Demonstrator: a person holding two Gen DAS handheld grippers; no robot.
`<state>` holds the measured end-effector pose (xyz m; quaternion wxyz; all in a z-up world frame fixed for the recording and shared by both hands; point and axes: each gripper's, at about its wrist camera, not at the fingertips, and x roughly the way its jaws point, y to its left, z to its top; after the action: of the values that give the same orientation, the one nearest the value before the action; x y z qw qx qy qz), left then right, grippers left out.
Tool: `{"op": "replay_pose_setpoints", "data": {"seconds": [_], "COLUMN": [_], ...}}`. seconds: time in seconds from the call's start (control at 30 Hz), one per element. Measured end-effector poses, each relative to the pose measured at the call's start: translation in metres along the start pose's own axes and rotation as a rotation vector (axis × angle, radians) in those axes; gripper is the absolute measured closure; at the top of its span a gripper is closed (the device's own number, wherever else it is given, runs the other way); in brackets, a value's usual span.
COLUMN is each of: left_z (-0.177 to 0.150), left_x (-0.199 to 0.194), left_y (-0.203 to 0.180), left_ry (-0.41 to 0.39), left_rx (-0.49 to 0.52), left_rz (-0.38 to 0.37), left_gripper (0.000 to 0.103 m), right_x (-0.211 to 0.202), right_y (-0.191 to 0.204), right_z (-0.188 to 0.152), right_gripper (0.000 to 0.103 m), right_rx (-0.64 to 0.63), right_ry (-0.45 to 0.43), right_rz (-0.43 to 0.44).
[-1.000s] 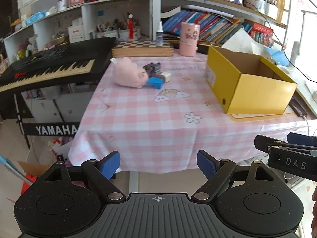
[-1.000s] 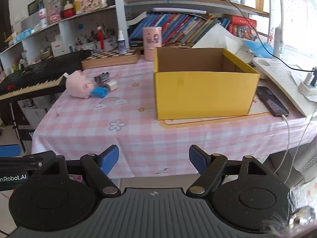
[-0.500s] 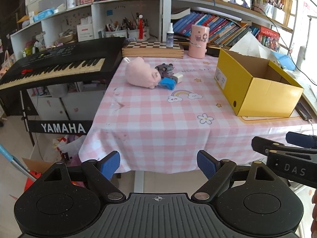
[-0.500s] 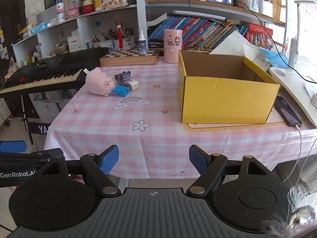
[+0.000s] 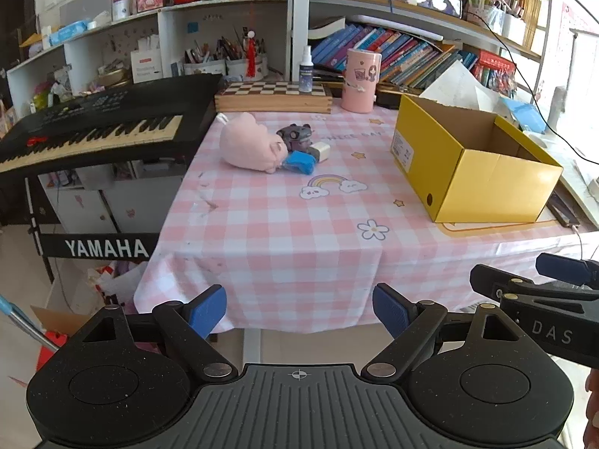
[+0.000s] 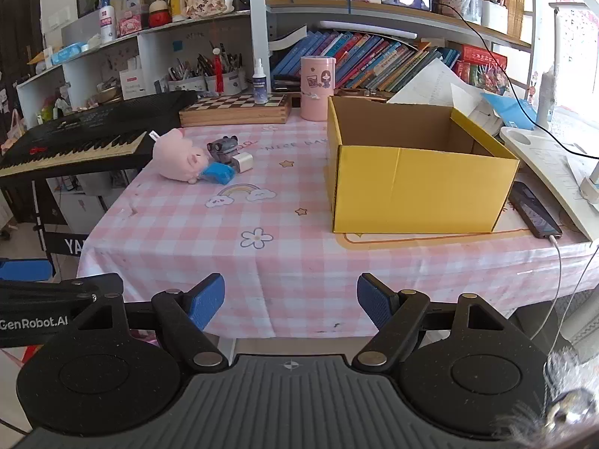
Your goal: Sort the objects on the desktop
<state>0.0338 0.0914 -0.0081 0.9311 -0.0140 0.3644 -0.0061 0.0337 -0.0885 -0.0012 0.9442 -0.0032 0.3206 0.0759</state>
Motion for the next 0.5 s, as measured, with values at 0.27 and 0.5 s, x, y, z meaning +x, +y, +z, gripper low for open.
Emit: {"op": "replay_pose_setpoints", "data": {"seconds": [0.27, 0.5], "left_z": [0.0036, 0.0030], "left_x": [-0.0005, 0.0021], "left_y": [-0.0034, -0.0030], "left_ry": [-0.017, -0.013], "left_rx": [0.002, 0.001], "left_rz": [-0.006, -0.007], "left_gripper": [0.015, 0.015], "right_x": [-0.0031, 0.0006], "right_y": [-0.0073, -0.0051], "right_z": [0.0001, 0.0018], "right_gripper": [0.027, 0.029], "right_rx": [0.015, 0.011], "right_ry": [-0.008, -0.005], "right_rz": [-0.029, -0.017]}}
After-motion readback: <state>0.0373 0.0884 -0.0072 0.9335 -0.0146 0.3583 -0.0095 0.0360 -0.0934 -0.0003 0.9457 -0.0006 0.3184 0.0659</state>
